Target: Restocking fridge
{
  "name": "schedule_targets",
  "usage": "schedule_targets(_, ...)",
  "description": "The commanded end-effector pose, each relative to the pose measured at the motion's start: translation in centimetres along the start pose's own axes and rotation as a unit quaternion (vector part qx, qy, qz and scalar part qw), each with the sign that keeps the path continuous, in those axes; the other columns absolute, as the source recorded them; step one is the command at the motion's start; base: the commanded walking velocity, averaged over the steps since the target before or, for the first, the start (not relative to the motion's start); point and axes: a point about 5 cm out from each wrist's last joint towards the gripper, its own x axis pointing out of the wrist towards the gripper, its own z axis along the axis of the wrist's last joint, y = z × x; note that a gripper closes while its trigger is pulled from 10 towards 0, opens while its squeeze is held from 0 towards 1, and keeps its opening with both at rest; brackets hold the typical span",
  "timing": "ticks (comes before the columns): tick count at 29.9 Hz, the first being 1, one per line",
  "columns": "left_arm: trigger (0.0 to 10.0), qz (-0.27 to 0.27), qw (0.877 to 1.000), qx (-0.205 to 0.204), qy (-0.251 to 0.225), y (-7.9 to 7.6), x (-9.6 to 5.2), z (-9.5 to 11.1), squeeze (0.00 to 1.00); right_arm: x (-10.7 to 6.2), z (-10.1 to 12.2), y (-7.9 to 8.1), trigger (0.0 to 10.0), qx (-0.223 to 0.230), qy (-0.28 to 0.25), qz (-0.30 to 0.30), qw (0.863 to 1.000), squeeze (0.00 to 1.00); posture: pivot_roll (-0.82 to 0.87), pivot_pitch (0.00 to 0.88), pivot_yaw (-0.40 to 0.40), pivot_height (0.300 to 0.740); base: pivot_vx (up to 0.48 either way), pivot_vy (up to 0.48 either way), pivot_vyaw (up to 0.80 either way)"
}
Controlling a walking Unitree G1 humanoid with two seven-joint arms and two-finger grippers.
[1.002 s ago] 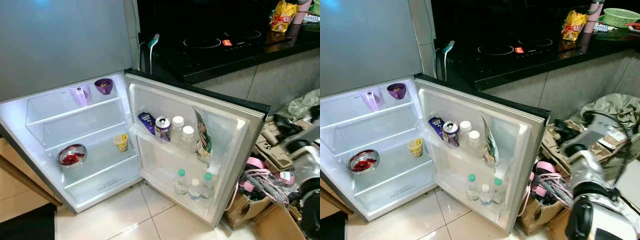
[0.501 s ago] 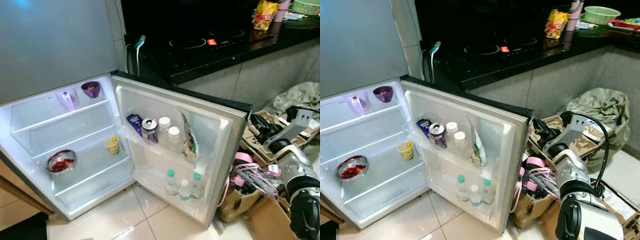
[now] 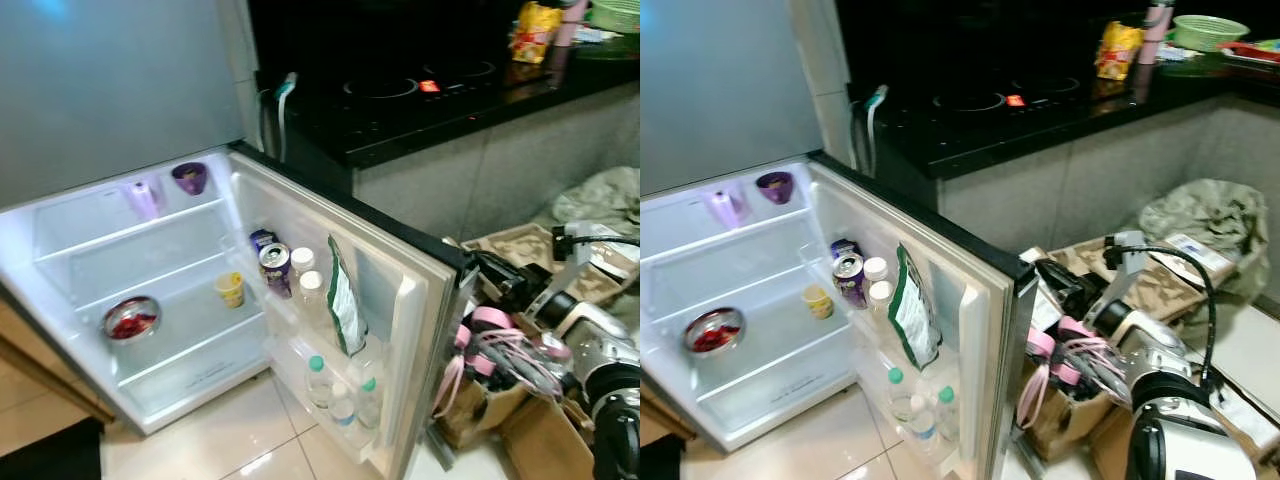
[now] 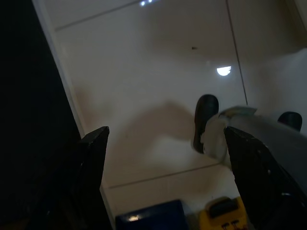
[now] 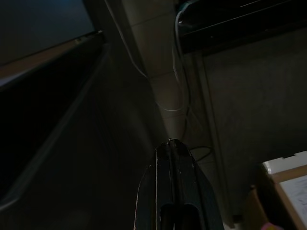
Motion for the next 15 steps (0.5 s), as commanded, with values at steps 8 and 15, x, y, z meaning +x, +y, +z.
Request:
schedule_targets(8, 10.0, -0.006, 1.0, 0.003, 0.006, -0.3, 0.0, -0.3, 0.0, 0.0, -3.3, 2.2, 10.0, -0.001, 0.069, 0.102, 0.992, 0.0, -0.06, 0.054, 0.037, 0.74, 0.0, 0.0, 0.0)
schedule_targets(15, 10.0, -0.008, 1.0, 0.008, 0.007, -0.5, 0.1, -0.2, 0.0, -0.3, -7.6, 6.5, 10.0, 0.02, 0.136, 0.256, 0.957, 0.0, -0.07, 0.046, 0.032, 0.74, 0.0, 0.0, 0.0)
